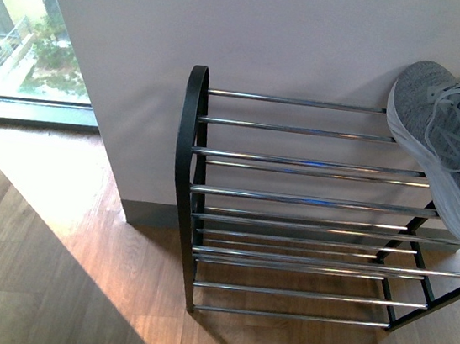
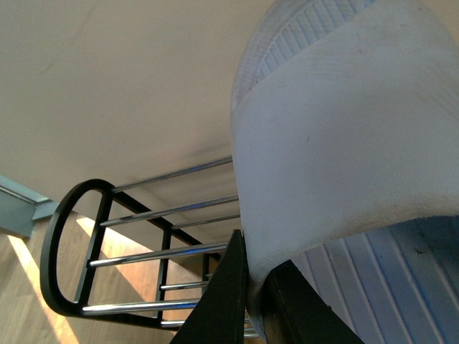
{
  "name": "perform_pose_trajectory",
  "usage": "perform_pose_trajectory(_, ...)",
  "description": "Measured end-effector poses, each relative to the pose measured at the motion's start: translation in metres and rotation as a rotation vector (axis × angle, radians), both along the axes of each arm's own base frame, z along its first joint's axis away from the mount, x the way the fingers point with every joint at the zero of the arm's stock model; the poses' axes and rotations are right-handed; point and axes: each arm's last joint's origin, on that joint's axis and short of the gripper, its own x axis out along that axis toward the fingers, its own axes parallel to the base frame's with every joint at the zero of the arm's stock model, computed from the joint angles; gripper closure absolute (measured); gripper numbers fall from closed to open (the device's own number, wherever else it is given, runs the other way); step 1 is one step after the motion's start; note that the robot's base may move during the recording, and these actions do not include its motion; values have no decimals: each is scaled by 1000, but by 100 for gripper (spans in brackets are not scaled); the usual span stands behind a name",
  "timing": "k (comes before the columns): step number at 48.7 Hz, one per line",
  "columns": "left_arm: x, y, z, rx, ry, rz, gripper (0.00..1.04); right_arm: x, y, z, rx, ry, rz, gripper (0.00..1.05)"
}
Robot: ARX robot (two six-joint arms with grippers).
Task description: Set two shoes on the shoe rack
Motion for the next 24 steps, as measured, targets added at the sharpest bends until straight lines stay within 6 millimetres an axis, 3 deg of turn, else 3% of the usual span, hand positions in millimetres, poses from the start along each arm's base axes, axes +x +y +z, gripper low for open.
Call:
perform_pose_trajectory(6,0,0,0,0,0,0,103,1,4,4,-81,-124,133,103)
perform_pose_trajectory(13,0,0,0,0,0,0,103,15,29,17,-123,-118,226,103)
perform_pose_trajectory(24,0,0,0,0,0,0,103,62,105,23,-16,23,207,103)
